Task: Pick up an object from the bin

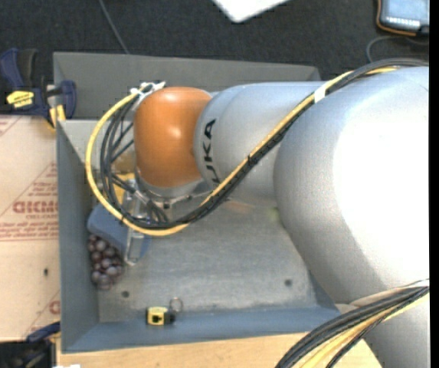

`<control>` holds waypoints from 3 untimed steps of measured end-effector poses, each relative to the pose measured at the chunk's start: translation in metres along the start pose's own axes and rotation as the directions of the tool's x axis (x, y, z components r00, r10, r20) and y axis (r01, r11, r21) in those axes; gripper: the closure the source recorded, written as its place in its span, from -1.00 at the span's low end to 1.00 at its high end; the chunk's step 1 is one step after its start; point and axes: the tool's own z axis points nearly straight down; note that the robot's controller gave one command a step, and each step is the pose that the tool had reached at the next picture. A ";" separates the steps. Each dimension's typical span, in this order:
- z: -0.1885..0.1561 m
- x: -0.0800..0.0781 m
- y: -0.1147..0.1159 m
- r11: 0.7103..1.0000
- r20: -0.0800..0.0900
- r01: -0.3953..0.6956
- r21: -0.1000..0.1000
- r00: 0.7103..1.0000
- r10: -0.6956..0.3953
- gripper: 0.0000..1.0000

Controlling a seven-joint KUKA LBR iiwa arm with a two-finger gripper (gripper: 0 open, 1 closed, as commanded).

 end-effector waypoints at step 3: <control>0.044 0.011 0.021 0.894 0.008 -0.449 0.003 0.894 0.449 1.00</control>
Offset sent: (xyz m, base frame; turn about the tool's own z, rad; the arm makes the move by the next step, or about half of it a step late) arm -0.0157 0.0279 -0.0513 0.4663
